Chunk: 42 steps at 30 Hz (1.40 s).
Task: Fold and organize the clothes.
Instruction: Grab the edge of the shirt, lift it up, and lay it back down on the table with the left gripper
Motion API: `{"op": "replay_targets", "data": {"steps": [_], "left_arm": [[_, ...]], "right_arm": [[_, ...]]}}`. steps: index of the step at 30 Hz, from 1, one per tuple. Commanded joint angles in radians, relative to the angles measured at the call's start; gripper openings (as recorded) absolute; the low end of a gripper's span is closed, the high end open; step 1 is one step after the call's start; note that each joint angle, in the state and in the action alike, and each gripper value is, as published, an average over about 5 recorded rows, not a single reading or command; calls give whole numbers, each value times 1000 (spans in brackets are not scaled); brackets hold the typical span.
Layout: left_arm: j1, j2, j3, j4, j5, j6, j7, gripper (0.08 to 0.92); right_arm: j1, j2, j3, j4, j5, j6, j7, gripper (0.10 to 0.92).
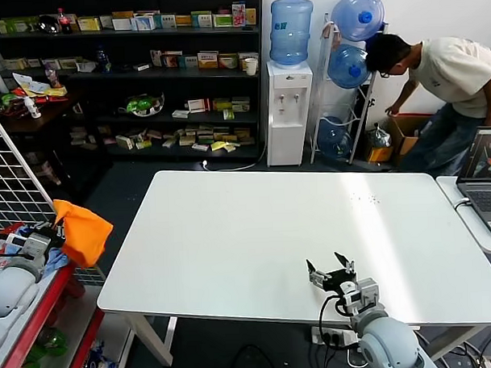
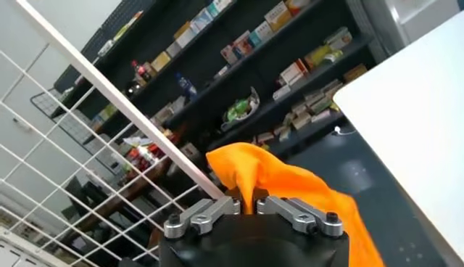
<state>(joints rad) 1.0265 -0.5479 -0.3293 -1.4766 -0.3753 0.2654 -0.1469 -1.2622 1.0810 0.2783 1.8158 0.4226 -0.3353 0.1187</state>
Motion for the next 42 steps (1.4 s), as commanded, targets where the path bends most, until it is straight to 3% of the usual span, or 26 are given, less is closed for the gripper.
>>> {"op": "replay_targets", "data": {"steps": [1, 18, 28, 32, 42], "left_arm": [[18, -47, 30, -45, 44, 2, -16, 170], [42, -270, 186, -348, 25, 67, -85, 170], [61, -398, 300, -392, 7, 84, -119, 170], [79, -492, 361, -369, 26, 76, -133, 170], [42, -830, 494, -188, 96, 6, -154, 170]], "right_arm": [[-7, -1, 3, 5, -3, -2, 1, 823], [-53, -3, 49, 14, -27, -11, 8, 823], [-70, -3, 90, 3, -28, -8, 5, 823], [-82, -9, 111, 8, -26, -8, 4, 823], [-102, -25, 149, 12, -25, -9, 6, 823]]}}
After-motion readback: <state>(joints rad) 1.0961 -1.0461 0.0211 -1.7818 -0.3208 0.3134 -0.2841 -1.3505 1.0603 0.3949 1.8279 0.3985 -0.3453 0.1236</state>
